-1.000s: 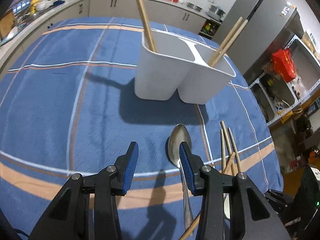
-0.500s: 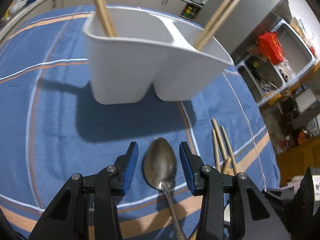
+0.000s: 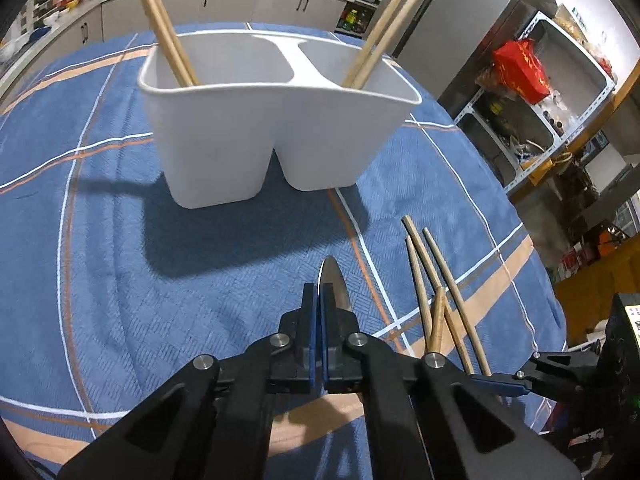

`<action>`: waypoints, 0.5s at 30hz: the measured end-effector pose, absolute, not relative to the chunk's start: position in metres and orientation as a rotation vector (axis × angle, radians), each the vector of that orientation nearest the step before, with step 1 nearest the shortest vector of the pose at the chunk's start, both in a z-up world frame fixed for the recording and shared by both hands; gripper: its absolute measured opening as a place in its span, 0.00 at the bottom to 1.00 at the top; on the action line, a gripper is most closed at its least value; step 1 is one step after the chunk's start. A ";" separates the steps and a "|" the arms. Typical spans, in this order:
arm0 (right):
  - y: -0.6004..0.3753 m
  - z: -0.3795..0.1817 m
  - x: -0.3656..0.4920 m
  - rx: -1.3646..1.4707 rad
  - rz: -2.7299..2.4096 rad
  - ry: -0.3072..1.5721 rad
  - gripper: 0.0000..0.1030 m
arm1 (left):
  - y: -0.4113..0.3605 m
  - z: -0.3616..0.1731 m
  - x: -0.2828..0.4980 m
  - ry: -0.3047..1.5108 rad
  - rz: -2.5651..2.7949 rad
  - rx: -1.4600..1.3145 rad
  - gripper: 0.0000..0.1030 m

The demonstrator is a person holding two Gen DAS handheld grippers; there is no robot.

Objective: Organize utensils
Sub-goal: 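Position the open right gripper around the white plastic spoon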

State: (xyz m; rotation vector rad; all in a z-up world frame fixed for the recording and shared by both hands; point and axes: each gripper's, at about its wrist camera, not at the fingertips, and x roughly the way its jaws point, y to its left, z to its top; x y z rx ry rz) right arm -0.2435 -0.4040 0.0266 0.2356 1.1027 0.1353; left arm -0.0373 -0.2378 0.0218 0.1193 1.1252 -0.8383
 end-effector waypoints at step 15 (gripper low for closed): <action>-0.416 0.053 -0.277 0.379 0.041 0.995 0.35 | -0.177 0.085 -0.072 0.963 -0.783 0.044 0.01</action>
